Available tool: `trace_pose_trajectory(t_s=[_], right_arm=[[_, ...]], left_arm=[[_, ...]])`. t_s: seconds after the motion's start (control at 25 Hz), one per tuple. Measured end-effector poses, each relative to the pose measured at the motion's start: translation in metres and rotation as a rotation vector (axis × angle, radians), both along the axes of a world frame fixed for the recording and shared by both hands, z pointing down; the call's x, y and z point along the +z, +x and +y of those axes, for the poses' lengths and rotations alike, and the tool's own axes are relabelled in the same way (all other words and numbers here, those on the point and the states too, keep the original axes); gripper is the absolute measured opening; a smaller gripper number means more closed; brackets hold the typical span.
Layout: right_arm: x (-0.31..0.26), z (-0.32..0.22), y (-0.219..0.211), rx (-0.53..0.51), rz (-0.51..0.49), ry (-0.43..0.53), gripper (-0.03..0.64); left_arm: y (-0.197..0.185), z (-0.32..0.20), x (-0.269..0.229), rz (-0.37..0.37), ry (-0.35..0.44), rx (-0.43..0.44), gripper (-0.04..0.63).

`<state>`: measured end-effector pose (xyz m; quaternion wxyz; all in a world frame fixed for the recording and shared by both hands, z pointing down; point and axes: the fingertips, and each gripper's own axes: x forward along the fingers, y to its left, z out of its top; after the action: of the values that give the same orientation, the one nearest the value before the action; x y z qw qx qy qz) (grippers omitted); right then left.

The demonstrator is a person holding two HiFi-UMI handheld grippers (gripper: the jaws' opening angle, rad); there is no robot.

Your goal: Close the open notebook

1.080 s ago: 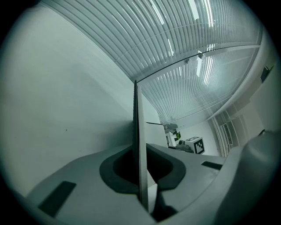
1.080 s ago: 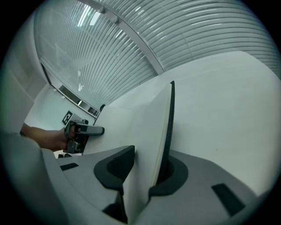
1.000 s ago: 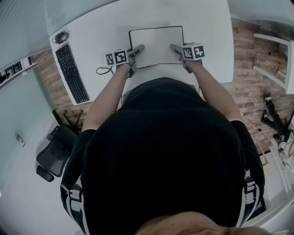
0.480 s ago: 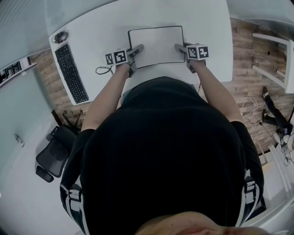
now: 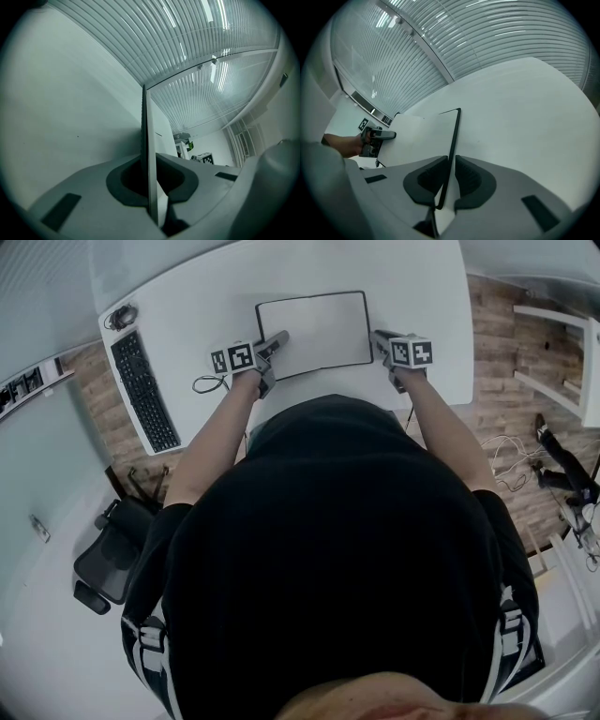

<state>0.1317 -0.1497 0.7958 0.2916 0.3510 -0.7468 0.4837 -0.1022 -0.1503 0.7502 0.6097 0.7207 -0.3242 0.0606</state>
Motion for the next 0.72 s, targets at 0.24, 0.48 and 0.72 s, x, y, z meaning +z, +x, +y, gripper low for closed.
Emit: trace_pose_trajectory(t_s=[0.24,0.48,0.72], right_arm=[[-0.002,0.000,-0.004,-0.012,-0.008,0.016,0.051],[0.004,0.003,-0.011,-0.046,0.011,0.012,0.046],[0.008,0.003,-0.013,-0.075,0.022,0.022,0.041]], left_arm=[[0.001,-0.001,-0.002,-0.003,0.003,0.007,0.054],[0.000,-0.001,-0.003,-0.007,0.000,0.013,0.054],[-0.001,-0.003,-0.004,-0.034,0.024,0.031,0.057]])
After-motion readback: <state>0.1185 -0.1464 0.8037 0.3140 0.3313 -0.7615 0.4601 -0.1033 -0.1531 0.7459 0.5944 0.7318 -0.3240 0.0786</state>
